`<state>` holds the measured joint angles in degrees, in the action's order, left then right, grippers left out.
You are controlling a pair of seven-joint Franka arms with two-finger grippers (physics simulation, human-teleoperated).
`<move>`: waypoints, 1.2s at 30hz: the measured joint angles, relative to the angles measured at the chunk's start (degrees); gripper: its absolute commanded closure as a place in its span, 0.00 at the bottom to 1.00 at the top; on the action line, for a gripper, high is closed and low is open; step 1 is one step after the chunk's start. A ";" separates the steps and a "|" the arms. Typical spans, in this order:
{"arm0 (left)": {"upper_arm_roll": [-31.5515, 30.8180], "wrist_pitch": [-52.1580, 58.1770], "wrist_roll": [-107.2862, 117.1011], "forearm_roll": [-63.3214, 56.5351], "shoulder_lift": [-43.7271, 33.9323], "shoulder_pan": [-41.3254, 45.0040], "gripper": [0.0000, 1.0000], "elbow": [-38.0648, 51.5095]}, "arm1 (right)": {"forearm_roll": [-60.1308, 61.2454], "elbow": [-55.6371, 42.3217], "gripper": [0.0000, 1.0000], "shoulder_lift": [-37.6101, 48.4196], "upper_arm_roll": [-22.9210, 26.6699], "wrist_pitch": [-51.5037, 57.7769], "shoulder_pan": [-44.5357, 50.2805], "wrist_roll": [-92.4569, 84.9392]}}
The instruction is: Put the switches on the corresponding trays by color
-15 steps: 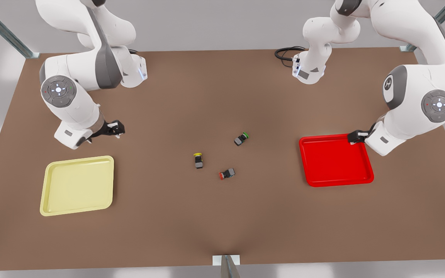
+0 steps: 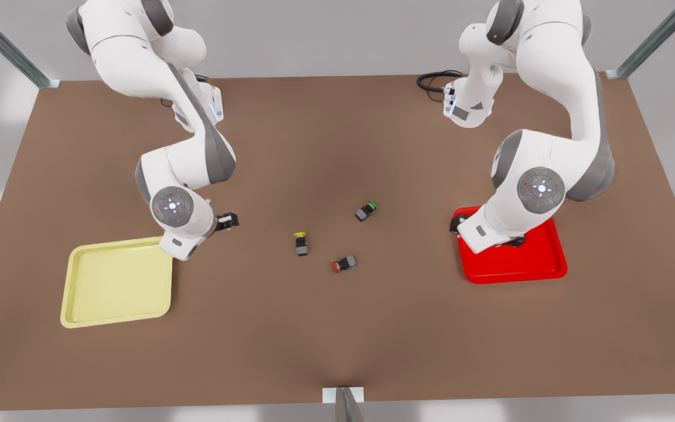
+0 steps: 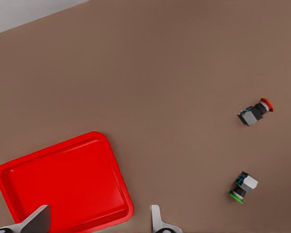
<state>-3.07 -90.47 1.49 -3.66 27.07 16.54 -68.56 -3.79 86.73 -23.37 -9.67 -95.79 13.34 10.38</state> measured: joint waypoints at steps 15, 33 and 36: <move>0.75 -17.35 0.70 -0.13 9.65 8.90 0.00 -0.12 | 0.27 4.94 0.00 -5.02 0.01 -8.36 1.16 0.60; 4.57 -32.19 -8.41 4.80 29.10 23.59 0.01 8.32 | 0.27 4.94 0.00 -5.37 0.00 -8.36 1.22 0.52; 4.43 -30.68 -17.16 5.11 29.10 23.44 0.01 7.35 | 0.27 4.94 0.00 -5.46 0.01 -8.36 1.20 0.52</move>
<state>1.36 -121.15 -15.66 1.45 56.17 39.99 -61.21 -3.52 91.67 -28.83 -9.67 -104.15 14.53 10.90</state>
